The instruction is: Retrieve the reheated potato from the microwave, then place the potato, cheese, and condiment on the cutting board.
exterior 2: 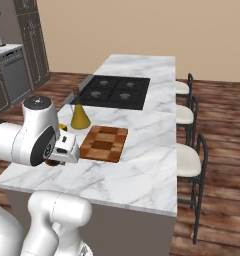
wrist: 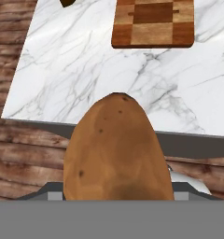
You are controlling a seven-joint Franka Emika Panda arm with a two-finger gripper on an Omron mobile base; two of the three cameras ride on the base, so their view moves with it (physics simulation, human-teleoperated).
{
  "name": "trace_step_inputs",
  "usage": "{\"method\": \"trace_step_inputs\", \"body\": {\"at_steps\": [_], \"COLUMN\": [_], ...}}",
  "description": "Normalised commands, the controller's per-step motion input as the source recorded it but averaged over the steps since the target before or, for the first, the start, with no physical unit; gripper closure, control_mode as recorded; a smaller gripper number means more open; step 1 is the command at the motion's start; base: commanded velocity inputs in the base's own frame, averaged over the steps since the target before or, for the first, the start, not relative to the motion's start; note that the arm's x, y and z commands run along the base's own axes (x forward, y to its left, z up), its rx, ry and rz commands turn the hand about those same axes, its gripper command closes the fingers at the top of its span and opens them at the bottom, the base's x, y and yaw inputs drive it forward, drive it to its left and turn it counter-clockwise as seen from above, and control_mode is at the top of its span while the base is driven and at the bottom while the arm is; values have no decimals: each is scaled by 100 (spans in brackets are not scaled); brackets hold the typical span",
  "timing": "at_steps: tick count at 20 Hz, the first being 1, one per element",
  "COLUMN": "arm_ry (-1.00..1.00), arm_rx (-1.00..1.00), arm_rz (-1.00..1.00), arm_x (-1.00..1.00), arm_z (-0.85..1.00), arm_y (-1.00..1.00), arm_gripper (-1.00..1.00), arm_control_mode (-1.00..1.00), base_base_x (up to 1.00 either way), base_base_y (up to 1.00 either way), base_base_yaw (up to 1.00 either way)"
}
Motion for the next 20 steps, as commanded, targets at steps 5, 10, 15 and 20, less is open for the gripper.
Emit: {"method": "trace_step_inputs", "body": {"at_steps": [5, 10, 15, 20], "arm_ry": [0, 0, 0, 0], "arm_rx": [0, 0, 0, 0], "arm_rz": [0, 0, 0, 0], "arm_x": [0, 0, 0, 0], "arm_z": [0, 0, 0, 0], "arm_y": [0, 0, 0, 0], "arm_gripper": [100, 100, 100, 100], "arm_control_mode": [100, 100, 100, -100], "base_base_x": [0, 0, 0, 0], "base_base_y": [0, 0, 0, 0], "base_base_yaw": [0, 0, 0, 0]}}
